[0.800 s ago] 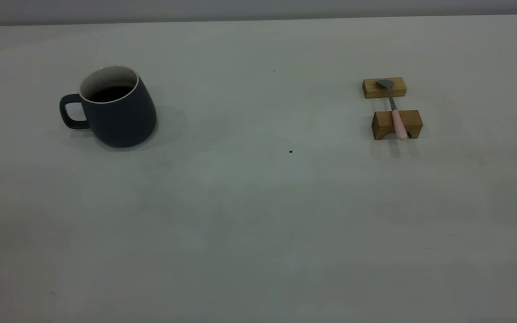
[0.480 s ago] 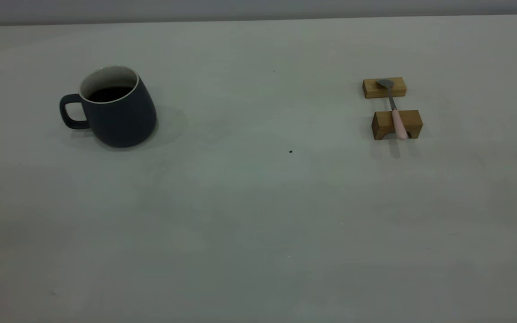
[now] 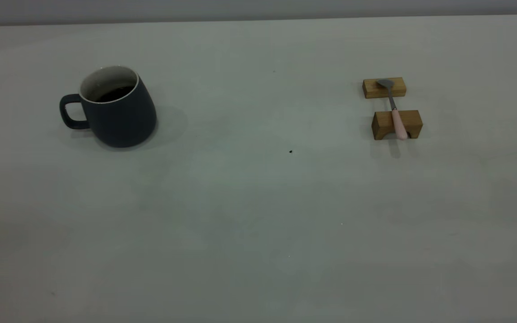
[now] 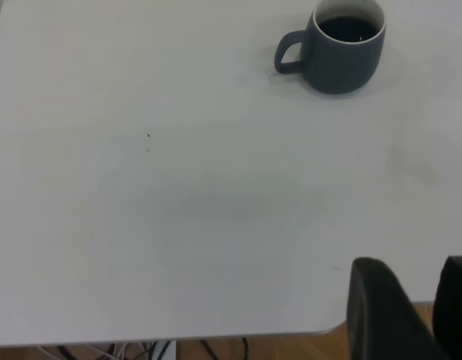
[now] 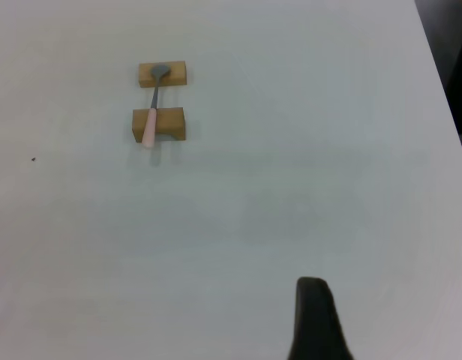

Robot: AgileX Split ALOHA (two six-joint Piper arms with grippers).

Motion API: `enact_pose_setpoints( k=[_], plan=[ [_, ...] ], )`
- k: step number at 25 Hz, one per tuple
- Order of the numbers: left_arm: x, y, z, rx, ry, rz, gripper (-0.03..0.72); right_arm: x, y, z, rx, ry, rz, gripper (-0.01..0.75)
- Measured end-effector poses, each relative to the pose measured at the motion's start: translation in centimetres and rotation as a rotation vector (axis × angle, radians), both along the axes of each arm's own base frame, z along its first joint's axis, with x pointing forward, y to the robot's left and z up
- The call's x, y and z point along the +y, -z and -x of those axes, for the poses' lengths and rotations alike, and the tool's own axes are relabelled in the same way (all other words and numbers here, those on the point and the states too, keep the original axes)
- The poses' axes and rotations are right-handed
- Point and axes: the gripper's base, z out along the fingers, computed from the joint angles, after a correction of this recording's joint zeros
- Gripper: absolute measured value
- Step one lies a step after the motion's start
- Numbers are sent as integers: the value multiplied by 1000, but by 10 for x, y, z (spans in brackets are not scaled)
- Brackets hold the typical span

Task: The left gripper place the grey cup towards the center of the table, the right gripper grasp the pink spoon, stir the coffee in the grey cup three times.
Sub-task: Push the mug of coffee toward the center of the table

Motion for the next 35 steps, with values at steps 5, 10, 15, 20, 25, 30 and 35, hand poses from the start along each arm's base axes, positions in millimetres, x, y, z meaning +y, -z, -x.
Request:
enact_pose_setpoints(
  k=[5, 10, 15, 20, 25, 30, 35],
  plan=[
    [0, 0, 0, 0, 0, 0, 247, 0, 0, 0, 0, 0, 0, 547],
    [1, -2, -1, -3, -41, 32, 249, 0, 0, 0, 0, 0, 0, 547],
    [3, -16, -21, 44, -78, 28, 272, 0, 0, 0, 0, 0, 0, 547],
    [4, -31, -69, 139, -64, -48, 334, 0, 0, 0, -1, 0, 0, 547],
    [1, -43, -136, 264, 50, -150, 482, 0, 0, 0, -1, 0, 0, 547],
    [-5, -37, -204, 409, 223, -245, 668, 0, 0, 0, -1, 0, 0, 547],
    [-8, -9, -260, 481, 382, -347, 669, 0, 0, 0, -1, 0, 0, 547]
  ],
)
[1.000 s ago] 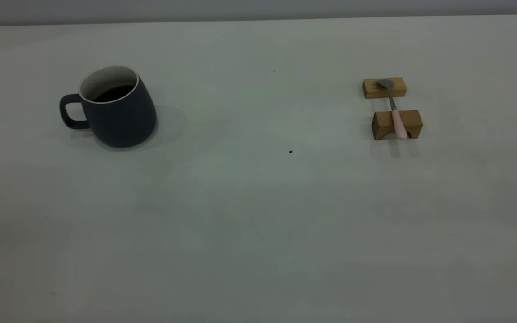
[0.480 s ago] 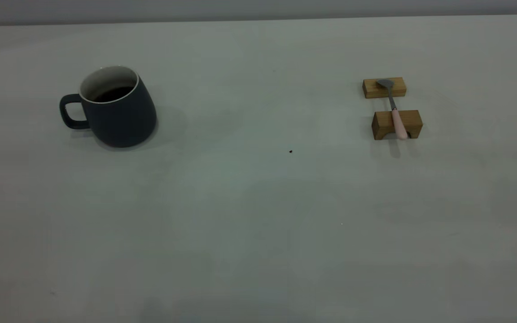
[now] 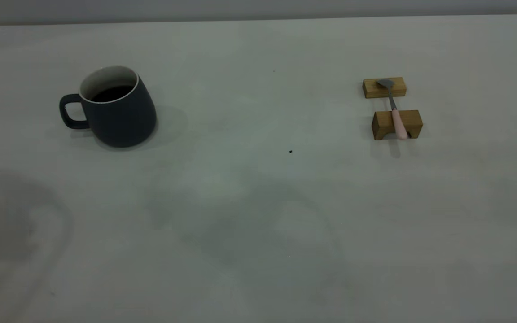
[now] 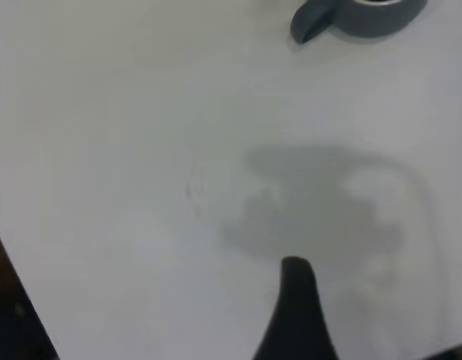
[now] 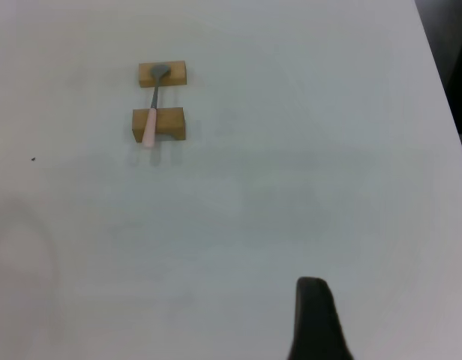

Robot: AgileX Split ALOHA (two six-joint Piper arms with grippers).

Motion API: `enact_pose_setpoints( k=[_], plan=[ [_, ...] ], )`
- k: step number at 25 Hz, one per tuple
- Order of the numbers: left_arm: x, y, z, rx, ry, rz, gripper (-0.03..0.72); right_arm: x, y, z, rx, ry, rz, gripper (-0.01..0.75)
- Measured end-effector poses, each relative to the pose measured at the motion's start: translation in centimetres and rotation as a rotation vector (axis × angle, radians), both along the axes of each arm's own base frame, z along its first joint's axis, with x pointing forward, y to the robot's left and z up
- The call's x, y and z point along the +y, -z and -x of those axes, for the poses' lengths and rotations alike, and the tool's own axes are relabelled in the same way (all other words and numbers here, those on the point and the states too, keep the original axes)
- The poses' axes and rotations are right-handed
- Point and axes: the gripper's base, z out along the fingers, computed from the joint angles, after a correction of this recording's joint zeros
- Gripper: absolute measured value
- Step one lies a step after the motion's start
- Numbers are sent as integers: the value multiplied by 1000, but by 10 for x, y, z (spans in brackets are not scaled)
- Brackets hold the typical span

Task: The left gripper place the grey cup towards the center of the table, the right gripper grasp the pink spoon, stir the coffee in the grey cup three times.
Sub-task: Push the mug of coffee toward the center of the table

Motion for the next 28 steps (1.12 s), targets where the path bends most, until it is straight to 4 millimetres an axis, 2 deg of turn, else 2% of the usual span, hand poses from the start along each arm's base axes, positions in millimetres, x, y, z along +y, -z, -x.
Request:
enact_pose_setpoints(
  k=[6, 10, 19, 22, 28],
  plan=[
    [-4, 51, -54, 125, 175, -54, 657, 0, 0, 0, 0, 0, 0, 547],
    [-6, 80, -82, 205, 326, -97, 649, 0, 0, 0, 0, 0, 0, 547],
    [-8, 136, -127, 279, 638, -178, 617, 0, 0, 0, 0, 0, 0, 547],
    [-9, 153, -141, 287, 702, -194, 594, 0, 0, 0, 0, 0, 0, 547],
    [-10, 176, -160, 295, 772, -211, 584, 0, 0, 0, 0, 0, 0, 547]
  ],
)
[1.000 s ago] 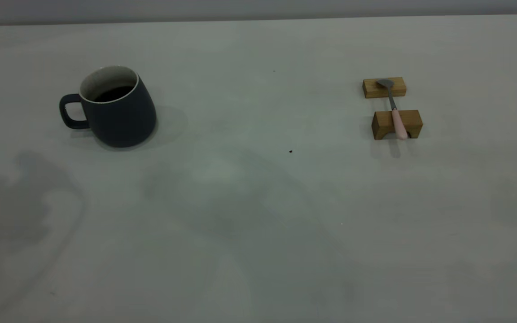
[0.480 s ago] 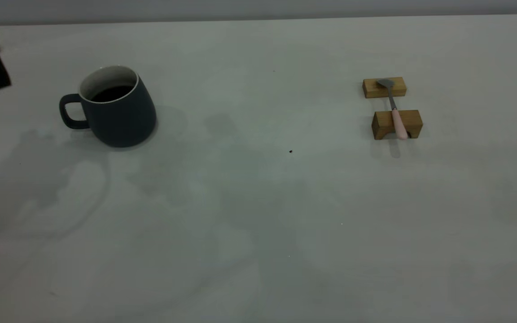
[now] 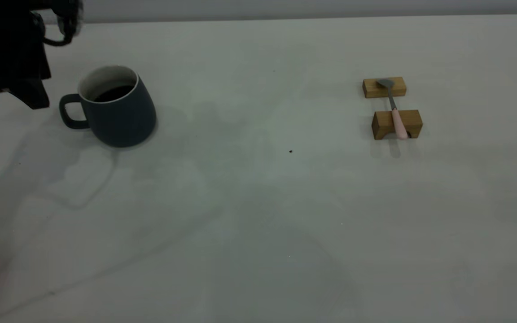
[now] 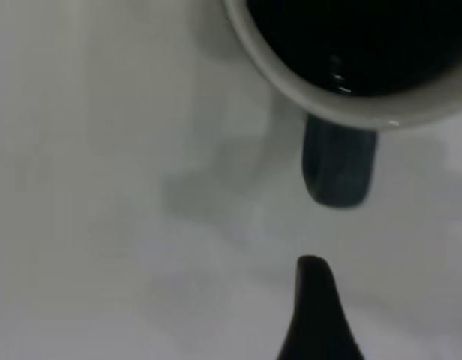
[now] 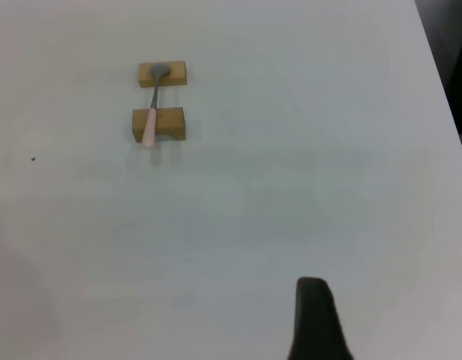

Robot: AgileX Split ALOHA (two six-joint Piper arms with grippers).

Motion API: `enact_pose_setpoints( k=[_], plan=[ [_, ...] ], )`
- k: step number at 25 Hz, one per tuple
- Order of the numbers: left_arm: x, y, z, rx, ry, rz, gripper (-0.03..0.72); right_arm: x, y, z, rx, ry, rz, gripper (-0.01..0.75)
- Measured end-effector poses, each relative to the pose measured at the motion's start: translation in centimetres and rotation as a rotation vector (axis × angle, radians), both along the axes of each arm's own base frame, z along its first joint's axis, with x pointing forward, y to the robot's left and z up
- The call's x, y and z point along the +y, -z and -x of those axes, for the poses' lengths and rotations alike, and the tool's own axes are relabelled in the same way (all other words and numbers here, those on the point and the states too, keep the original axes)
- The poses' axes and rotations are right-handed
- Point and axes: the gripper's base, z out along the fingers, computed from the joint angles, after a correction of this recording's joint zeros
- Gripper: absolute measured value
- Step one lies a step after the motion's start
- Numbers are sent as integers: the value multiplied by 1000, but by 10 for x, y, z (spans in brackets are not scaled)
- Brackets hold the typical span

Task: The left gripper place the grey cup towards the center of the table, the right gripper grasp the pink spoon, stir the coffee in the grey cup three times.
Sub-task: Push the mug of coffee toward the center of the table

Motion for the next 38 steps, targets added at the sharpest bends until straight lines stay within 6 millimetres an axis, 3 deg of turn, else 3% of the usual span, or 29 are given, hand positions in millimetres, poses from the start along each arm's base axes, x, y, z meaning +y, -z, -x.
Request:
enact_pose_setpoints(
  k=[15, 19, 25, 30, 38],
  plan=[
    [-17, 40, -15, -3, 159, -13, 563, 0, 0, 0, -1, 0, 0, 547],
    [-17, 39, -16, -13, 171, -24, 472, 0, 0, 0, -1, 0, 0, 547],
    [-20, 39, -16, -16, 181, -26, 234, 0, 0, 0, -1, 0, 0, 547],
    [-40, 39, -14, -8, 211, -30, 206, 0, 0, 0, -1, 0, 0, 547],
    [-93, 40, -3, -12, 220, -11, 206, 0, 0, 0, -1, 0, 0, 547]
  ],
)
